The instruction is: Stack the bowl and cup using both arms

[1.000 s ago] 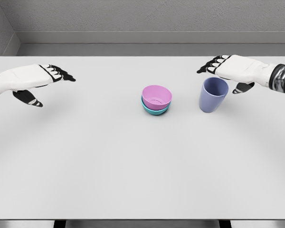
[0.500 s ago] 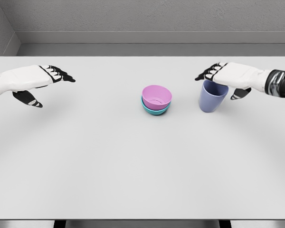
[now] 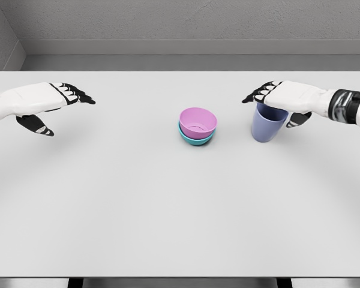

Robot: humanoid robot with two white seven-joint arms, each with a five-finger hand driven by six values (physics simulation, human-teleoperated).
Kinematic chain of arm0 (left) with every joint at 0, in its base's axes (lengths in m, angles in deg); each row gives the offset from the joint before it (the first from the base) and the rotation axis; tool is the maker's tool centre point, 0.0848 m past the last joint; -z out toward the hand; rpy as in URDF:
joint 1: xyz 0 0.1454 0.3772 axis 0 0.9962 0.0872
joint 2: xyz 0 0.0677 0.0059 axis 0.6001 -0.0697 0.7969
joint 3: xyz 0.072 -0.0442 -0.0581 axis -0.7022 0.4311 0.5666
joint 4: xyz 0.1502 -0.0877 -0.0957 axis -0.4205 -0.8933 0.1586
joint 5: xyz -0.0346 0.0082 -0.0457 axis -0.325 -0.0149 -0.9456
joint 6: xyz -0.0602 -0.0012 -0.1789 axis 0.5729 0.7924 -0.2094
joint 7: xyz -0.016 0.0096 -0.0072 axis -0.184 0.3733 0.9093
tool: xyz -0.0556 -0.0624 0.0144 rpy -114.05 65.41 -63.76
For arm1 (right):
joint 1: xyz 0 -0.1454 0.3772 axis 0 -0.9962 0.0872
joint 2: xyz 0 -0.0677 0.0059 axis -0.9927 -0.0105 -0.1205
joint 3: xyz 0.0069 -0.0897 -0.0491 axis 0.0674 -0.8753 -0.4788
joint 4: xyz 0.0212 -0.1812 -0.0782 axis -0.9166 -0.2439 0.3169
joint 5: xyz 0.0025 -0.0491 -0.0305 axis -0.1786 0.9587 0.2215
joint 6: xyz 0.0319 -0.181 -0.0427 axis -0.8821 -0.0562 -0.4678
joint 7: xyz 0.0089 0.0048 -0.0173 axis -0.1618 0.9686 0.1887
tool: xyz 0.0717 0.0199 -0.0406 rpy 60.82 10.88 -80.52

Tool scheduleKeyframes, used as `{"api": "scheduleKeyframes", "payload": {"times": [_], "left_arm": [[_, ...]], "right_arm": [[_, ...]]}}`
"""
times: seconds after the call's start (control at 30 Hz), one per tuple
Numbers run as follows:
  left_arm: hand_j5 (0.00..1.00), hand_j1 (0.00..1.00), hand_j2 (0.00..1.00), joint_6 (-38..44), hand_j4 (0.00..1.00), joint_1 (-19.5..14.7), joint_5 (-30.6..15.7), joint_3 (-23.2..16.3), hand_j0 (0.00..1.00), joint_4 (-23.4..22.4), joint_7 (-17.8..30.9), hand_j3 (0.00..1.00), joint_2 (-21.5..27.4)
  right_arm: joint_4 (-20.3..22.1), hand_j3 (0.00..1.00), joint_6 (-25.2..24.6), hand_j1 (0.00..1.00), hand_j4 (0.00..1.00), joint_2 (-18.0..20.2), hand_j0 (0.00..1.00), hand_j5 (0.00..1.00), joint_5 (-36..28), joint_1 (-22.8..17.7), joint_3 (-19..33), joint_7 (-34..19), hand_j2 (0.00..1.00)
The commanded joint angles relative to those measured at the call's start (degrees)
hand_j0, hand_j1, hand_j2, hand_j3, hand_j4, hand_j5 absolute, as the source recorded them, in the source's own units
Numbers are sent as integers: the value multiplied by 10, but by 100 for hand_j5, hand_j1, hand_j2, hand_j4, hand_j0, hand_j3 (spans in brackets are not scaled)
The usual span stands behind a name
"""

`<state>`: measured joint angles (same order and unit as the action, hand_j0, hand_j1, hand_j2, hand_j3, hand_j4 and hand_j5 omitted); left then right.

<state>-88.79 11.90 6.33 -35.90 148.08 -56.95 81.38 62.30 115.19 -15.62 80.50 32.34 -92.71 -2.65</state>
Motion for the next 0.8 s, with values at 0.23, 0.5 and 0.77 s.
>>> {"api": "scheduleKeyframes", "payload": {"times": [0.23, 0.5, 0.77], "left_arm": [[100, 100, 100, 1, 100, 0, -3, 0, 100, 0, 0, 100, 1], [100, 100, 100, 1, 100, 0, -3, -1, 100, 0, -1, 100, 1], [100, 100, 100, 1, 100, 0, -3, -1, 100, 0, 0, 100, 1]], "right_arm": [[-7, 100, 0, 100, 100, -2, 100, 100, -2, 0, -5, 0, 100], [-6, 73, 6, 73, 73, -1, 73, 73, -1, 3, -12, 0, 73], [-5, 73, 6, 73, 73, -1, 73, 73, -1, 4, -10, 0, 73]]}}
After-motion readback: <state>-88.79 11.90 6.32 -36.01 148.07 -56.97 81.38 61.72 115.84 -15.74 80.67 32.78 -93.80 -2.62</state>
